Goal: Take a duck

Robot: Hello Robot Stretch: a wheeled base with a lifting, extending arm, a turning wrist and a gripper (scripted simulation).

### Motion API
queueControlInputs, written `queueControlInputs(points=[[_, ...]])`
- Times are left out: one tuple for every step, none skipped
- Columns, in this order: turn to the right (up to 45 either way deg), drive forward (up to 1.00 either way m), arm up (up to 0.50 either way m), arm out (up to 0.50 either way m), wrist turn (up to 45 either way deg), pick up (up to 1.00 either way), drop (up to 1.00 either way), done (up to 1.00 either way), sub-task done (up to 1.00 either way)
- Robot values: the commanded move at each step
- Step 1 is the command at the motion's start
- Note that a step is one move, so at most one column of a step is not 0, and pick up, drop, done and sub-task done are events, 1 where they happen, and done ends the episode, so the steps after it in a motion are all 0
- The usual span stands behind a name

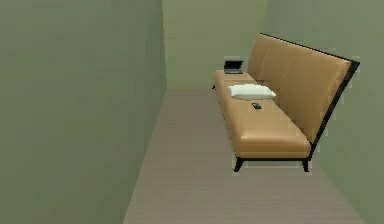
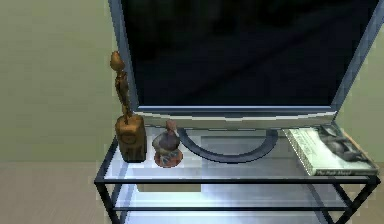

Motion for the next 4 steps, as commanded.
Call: queueControlInputs(points=[[0.0,0.00,0.50,0.00,0.0,0.00,0.00,0.00,0.00],[0.0,0.00,0.38,0.00,0.0,0.00,0.00,0.00,0.00],[0.0,0.00,0.00,0.40,0.0,0.00,0.00,0.00,0.00],[0.0,0.00,0.00,0.00,45.0,0.00,0.00,0.00,0.00]])
